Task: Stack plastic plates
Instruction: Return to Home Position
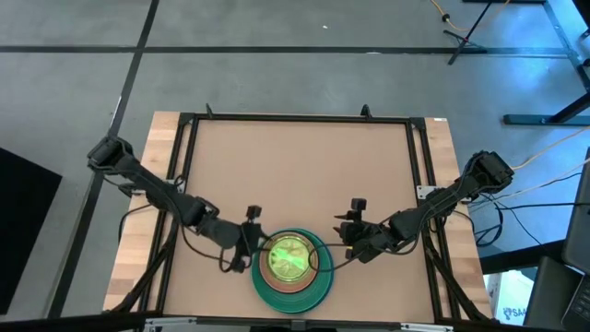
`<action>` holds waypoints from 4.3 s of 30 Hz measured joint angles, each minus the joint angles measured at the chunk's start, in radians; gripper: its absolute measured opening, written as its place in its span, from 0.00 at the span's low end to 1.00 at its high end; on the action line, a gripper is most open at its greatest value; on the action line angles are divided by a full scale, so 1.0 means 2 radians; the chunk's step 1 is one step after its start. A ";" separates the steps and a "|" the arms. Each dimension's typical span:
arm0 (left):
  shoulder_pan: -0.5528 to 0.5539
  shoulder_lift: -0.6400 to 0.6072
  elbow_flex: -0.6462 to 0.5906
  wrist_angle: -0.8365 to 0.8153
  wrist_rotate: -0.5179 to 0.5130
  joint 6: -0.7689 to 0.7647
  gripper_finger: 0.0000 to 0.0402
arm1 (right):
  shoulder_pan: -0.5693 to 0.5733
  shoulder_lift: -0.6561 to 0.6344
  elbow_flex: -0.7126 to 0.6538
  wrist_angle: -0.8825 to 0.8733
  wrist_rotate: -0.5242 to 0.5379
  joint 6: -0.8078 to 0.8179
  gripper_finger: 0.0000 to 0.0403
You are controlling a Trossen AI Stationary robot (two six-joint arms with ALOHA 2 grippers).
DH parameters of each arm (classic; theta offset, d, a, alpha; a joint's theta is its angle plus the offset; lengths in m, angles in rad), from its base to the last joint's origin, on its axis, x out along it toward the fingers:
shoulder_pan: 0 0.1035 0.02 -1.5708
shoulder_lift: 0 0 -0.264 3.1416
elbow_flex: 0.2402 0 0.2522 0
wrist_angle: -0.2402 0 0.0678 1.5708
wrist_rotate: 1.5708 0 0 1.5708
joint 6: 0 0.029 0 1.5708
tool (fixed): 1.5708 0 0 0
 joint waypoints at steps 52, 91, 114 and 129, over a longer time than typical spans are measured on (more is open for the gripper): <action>0.275 -0.611 -0.390 0.034 0.096 0.021 0.02 | -0.164 -0.649 -0.380 0.205 -0.157 -0.086 0.00; 0.274 -0.684 -0.414 0.045 0.161 0.020 0.02 | -0.164 -0.756 -0.391 0.149 -0.301 -0.112 0.01; 0.258 -0.686 -0.415 0.052 0.199 0.041 0.02 | -0.164 -0.755 -0.391 0.150 -0.290 -0.125 0.01; 0.258 -0.686 -0.415 0.052 0.198 0.040 0.02 | -0.164 -0.755 -0.391 0.150 -0.292 -0.124 0.01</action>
